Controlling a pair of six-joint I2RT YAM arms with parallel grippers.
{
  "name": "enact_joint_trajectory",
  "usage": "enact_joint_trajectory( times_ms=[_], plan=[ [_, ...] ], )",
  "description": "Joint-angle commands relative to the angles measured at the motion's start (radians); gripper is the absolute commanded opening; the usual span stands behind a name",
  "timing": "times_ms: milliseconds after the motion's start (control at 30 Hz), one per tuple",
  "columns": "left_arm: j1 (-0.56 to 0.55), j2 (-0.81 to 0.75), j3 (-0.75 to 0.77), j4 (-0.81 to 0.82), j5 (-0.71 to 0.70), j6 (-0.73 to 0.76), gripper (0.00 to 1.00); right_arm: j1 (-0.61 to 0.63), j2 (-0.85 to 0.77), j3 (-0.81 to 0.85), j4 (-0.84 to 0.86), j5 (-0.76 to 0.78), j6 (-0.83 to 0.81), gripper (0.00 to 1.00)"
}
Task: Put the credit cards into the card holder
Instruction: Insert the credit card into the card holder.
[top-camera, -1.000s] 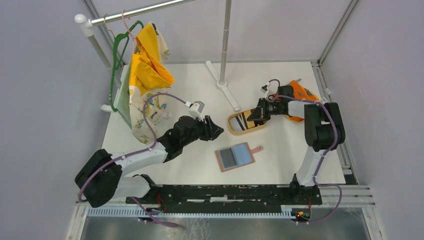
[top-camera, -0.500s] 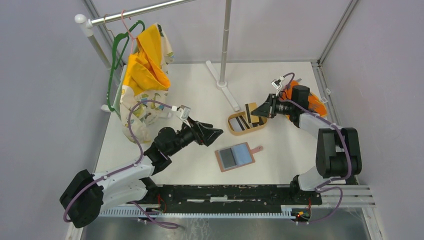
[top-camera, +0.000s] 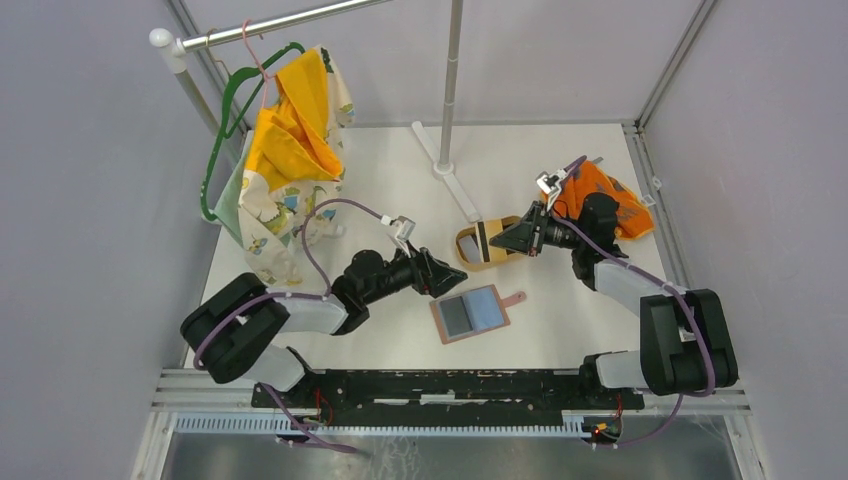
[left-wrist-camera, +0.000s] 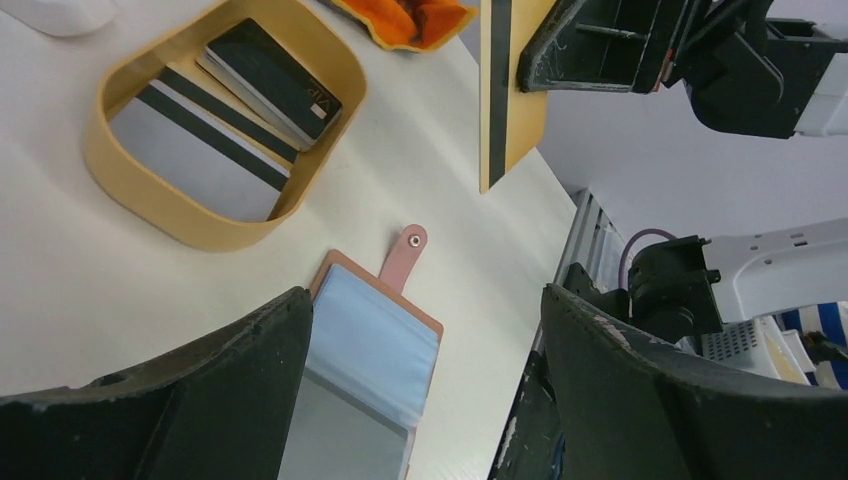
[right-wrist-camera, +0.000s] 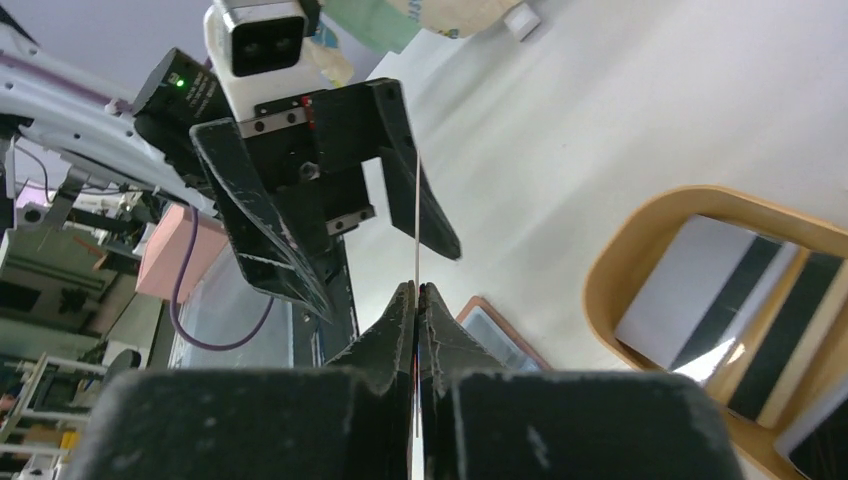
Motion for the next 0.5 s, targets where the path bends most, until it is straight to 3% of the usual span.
enact_joint_trajectory(
  times_ms=[0, 233, 367, 467],
  plan=[
    [-0.035, 0.089, 0.086, 0.206, 0.044, -0.041, 0.88, 0.051, -0.003, 0.001, 0.110, -0.026, 0.025, 0.00],
    [-0.079, 0.208, 0.139, 0.281, 0.061, -0.060, 0.76, 0.123, 0.016, 0.009, 0.122, -0.049, 0.022, 0.00],
    [-0.078, 0.236, 0.148, 0.327, 0.091, -0.080, 0.59, 0.134, 0.021, 0.008, 0.123, -0.053, 0.013, 0.01],
    [-0.079, 0.235, 0.156, 0.334, 0.111, -0.082, 0.37, 0.142, 0.027, 0.010, 0.121, -0.060, 0.001, 0.02]
  ],
)
